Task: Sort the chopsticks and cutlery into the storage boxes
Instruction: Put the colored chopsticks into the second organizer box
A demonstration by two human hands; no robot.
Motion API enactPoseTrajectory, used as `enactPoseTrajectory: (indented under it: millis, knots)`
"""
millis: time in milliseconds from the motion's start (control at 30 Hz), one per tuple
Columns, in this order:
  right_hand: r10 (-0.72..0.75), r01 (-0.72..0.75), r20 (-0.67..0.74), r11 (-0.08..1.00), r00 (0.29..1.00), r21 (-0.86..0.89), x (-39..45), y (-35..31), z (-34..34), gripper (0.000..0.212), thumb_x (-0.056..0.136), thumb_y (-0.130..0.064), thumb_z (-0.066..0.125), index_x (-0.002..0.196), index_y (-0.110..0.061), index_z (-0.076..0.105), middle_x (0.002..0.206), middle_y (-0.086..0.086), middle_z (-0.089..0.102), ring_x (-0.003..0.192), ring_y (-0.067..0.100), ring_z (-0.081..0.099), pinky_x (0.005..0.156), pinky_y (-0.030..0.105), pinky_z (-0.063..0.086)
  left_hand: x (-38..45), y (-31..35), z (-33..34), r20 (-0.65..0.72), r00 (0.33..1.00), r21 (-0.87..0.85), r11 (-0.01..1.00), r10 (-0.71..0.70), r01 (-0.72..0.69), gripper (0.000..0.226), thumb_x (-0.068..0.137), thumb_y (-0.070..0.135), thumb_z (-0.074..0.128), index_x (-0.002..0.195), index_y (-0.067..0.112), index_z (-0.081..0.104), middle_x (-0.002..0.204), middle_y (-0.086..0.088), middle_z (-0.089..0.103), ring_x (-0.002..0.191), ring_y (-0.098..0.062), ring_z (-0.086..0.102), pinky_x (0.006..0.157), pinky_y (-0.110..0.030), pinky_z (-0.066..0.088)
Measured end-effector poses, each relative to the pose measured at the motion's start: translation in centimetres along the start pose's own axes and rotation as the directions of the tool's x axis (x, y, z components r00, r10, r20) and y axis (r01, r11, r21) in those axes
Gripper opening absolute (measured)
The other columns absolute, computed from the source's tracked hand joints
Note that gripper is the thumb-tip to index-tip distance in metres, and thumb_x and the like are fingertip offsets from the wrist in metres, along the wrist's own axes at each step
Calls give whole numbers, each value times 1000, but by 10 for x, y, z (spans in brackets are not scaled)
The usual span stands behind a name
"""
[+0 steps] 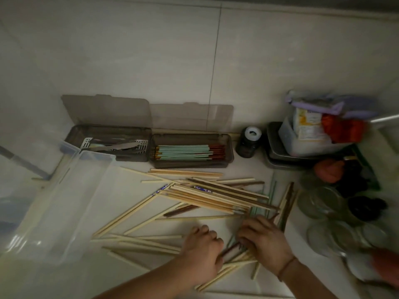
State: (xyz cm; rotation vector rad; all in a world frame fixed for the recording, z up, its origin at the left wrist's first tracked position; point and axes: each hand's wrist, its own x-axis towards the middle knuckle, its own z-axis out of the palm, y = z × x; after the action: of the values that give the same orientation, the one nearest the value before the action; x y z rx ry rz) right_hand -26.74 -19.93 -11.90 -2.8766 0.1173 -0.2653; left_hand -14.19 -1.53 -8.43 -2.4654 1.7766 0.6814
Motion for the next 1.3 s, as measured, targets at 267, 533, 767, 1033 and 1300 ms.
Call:
enactPoseTrajectory:
  millis: [267,533,767,1033,1300]
  knots:
    - [-7,7,3,997,1000,-72,-2,0,3,23,87,-47,48,81,-34,66,92,-17,60,93,15,53,72,30,49,3,9,-3,21,1000,75,997,12,-14,38,93,37,44,113,9,61,115,-11,59,114,-32,42,99,-45,29]
    - [-22,19,-83,999,996,-32,6,-1,-14,33,97,-45,37,98,-31,67,100,-12,66,95,15,54,82,29,38,-4,-13,-20,-271,963,32,999,12,-4,29,86,38,41,92,20,63,94,-1,62,96,-24,54,85,-41,42]
    - [54,-40,-153,995,987,92,55,-2,-35,26,93,-30,44,116,-32,55,100,-5,69,88,17,64,78,32,53,-6,-79,-55,-583,801,-174,984,-139,44,15,85,40,47,84,32,59,86,12,57,82,-15,57,72,-34,46]
    - [293,-271,-129,948,947,165,167,13,-48,18,93,-16,56,106,-16,69,102,5,66,92,23,59,78,36,53,0,-156,-76,-507,685,-383,849,-523,365,57,86,40,65,137,20,48,141,-1,44,128,-27,42,103,-44,37]
    - [133,-151,169,984,977,95,252,1,-14,25,93,-6,52,113,-7,68,109,14,58,101,30,54,97,33,44,4,-177,-70,-356,699,-425,774,-620,469,65,91,43,57,148,22,32,148,2,37,139,-22,26,113,-42,25]
